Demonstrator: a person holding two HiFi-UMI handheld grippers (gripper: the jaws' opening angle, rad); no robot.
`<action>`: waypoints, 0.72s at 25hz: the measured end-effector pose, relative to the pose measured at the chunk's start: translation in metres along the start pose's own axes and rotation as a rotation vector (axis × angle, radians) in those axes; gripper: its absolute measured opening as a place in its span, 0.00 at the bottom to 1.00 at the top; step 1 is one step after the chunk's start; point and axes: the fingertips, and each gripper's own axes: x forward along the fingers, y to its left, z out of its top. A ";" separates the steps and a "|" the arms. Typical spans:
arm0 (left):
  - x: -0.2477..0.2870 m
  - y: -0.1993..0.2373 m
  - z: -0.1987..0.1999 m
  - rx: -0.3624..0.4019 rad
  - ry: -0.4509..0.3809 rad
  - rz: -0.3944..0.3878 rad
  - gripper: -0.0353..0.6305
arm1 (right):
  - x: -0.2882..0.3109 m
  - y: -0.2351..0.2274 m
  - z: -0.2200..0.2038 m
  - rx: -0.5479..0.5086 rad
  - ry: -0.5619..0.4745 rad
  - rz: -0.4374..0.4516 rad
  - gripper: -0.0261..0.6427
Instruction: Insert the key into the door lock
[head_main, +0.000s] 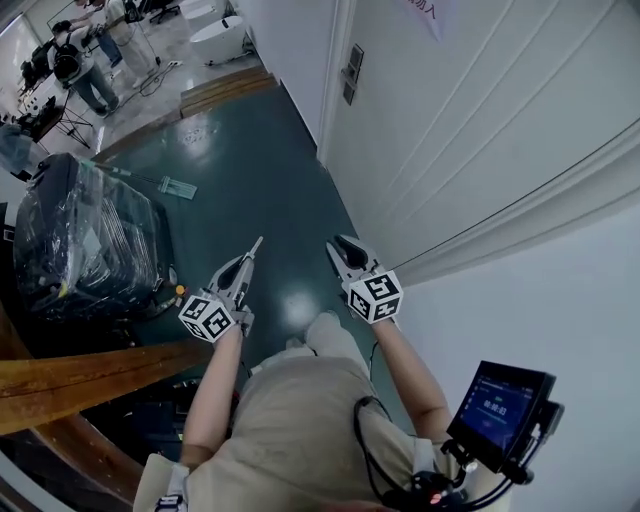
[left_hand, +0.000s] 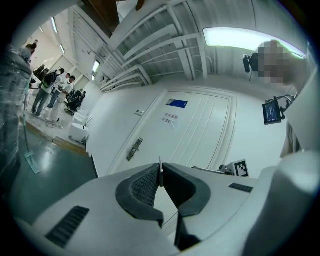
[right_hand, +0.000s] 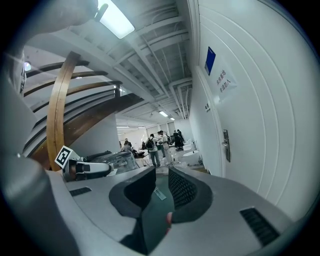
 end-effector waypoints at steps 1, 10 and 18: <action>0.004 0.000 -0.005 -0.035 0.002 -0.001 0.10 | 0.001 -0.005 -0.004 0.014 0.009 0.003 0.17; 0.055 0.007 0.003 -0.203 -0.025 0.026 0.10 | 0.029 -0.050 0.023 0.036 -0.004 0.063 0.17; 0.102 -0.009 0.022 -0.223 -0.050 0.011 0.10 | 0.044 -0.088 0.052 0.000 -0.011 0.092 0.17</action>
